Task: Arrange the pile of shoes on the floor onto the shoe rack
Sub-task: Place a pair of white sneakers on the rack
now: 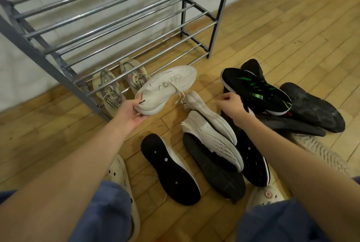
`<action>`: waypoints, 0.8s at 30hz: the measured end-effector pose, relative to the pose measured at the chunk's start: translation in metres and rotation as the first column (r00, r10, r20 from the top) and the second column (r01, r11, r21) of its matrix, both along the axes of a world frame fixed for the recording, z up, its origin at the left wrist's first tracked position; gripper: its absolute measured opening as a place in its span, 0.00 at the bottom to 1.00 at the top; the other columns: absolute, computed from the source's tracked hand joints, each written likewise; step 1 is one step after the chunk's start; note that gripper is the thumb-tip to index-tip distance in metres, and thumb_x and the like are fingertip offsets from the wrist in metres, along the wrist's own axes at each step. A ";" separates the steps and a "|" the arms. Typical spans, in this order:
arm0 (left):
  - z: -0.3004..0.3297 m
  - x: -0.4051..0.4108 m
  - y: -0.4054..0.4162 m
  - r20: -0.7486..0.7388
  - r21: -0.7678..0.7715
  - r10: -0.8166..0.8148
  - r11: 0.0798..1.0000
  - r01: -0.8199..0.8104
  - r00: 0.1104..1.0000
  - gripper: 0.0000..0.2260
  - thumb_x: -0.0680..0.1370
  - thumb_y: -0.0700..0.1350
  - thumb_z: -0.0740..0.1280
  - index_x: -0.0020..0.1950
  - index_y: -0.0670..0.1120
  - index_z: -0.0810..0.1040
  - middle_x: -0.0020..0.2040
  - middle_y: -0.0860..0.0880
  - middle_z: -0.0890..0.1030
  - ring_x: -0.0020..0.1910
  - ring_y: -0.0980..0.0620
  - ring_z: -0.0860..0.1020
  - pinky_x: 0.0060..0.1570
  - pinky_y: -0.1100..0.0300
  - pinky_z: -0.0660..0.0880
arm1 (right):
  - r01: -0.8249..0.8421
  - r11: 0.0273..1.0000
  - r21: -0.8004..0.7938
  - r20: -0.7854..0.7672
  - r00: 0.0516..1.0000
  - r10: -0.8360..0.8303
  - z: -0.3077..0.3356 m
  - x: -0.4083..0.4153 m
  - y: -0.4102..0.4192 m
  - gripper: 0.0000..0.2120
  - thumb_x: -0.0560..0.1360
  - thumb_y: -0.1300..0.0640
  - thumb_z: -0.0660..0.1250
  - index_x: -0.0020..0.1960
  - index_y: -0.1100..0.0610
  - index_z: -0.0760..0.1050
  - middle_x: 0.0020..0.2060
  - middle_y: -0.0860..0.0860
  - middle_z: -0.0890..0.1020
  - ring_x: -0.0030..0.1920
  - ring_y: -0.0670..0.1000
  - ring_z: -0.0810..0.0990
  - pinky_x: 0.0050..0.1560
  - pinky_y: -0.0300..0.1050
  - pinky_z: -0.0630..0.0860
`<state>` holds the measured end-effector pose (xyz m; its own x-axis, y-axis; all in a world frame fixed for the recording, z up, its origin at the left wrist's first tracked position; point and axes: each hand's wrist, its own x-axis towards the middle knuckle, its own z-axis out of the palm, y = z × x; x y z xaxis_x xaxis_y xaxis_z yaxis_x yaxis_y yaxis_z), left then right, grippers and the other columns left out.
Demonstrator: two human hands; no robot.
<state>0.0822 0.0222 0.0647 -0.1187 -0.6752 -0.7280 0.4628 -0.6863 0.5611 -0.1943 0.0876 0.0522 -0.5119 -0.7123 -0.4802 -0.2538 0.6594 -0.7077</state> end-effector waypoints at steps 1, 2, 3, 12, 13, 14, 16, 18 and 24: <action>-0.003 0.001 0.002 0.001 0.012 0.007 1.000 -0.007 1.000 0.07 0.80 0.36 0.61 0.53 0.44 0.78 0.55 0.43 0.78 0.50 0.45 0.78 0.47 0.49 0.77 | -0.141 0.986 0.085 -0.117 0.982 0.150 -0.008 -0.001 0.006 0.26 0.72 0.60 0.69 0.69 0.63 0.66 0.61 0.57 0.75 0.62 0.57 0.75 0.61 0.51 0.75; -0.007 0.000 0.004 0.002 0.026 0.015 1.000 -0.015 1.000 0.07 0.80 0.36 0.61 0.52 0.43 0.77 0.54 0.42 0.78 0.50 0.45 0.78 0.50 0.48 0.77 | -0.254 0.950 0.180 -0.189 0.939 0.287 -0.016 -0.002 0.012 0.26 0.71 0.59 0.70 0.67 0.63 0.67 0.60 0.57 0.75 0.60 0.57 0.75 0.61 0.53 0.75; -0.009 0.000 0.006 0.002 0.037 0.022 0.999 -0.022 1.000 0.06 0.80 0.36 0.61 0.52 0.43 0.77 0.54 0.42 0.78 0.49 0.45 0.78 0.53 0.47 0.76 | -0.336 0.903 0.269 -0.222 0.890 0.398 -0.023 -0.003 0.017 0.25 0.70 0.58 0.71 0.64 0.63 0.68 0.58 0.57 0.75 0.58 0.57 0.76 0.59 0.53 0.76; -0.013 -0.006 0.009 -0.040 0.055 0.058 0.997 -0.056 0.998 0.06 0.79 0.36 0.61 0.54 0.41 0.77 0.54 0.41 0.78 0.49 0.43 0.78 0.61 0.43 0.73 | -0.378 0.906 0.192 -0.473 0.773 0.423 -0.037 -0.012 0.036 0.10 0.74 0.61 0.66 0.55 0.60 0.72 0.48 0.57 0.81 0.47 0.58 0.79 0.44 0.50 0.78; -0.012 -0.006 0.009 -0.043 0.056 0.064 0.997 -0.062 0.997 0.06 0.79 0.36 0.61 0.53 0.41 0.77 0.54 0.41 0.78 0.48 0.43 0.78 0.61 0.44 0.73 | -0.331 0.935 0.124 -0.512 0.786 0.346 -0.032 -0.015 0.033 0.12 0.74 0.63 0.64 0.58 0.61 0.72 0.50 0.57 0.80 0.48 0.59 0.79 0.45 0.50 0.76; -0.011 -0.006 0.009 -0.050 0.057 0.074 0.996 -0.071 0.996 0.06 0.80 0.36 0.61 0.52 0.41 0.77 0.53 0.41 0.78 0.48 0.43 0.78 0.60 0.44 0.73 | -0.287 0.955 0.068 -0.527 0.803 0.279 -0.025 -0.018 0.030 0.15 0.74 0.65 0.62 0.61 0.61 0.72 0.52 0.57 0.80 0.51 0.60 0.79 0.47 0.51 0.76; -0.010 -0.005 0.010 -0.054 0.054 0.087 0.995 -0.085 0.995 0.06 0.79 0.36 0.61 0.52 0.41 0.77 0.54 0.41 0.78 0.49 0.43 0.78 0.57 0.45 0.75 | -0.224 0.974 -0.026 -0.457 0.869 0.188 -0.011 -0.024 0.021 0.19 0.77 0.66 0.59 0.67 0.61 0.70 0.57 0.58 0.79 0.55 0.60 0.78 0.52 0.53 0.76; -0.009 -0.005 0.011 -0.060 0.049 0.084 0.996 -0.081 0.995 0.06 0.79 0.36 0.61 0.52 0.41 0.77 0.55 0.41 0.78 0.50 0.43 0.78 0.55 0.46 0.75 | -0.130 0.982 -0.137 -0.285 0.955 0.087 -0.001 -0.027 0.013 0.18 0.79 0.65 0.57 0.66 0.61 0.73 0.58 0.58 0.80 0.55 0.58 0.79 0.53 0.53 0.76; -0.007 -0.003 0.016 -0.071 0.036 0.099 0.995 -0.097 0.993 0.07 0.80 0.35 0.60 0.51 0.41 0.77 0.55 0.41 0.77 0.50 0.43 0.78 0.63 0.44 0.72 | 0.017 0.965 -0.262 0.043 0.999 -0.006 0.014 -0.026 0.016 0.12 0.79 0.63 0.62 0.59 0.60 0.80 0.49 0.54 0.82 0.42 0.47 0.80 0.41 0.36 0.78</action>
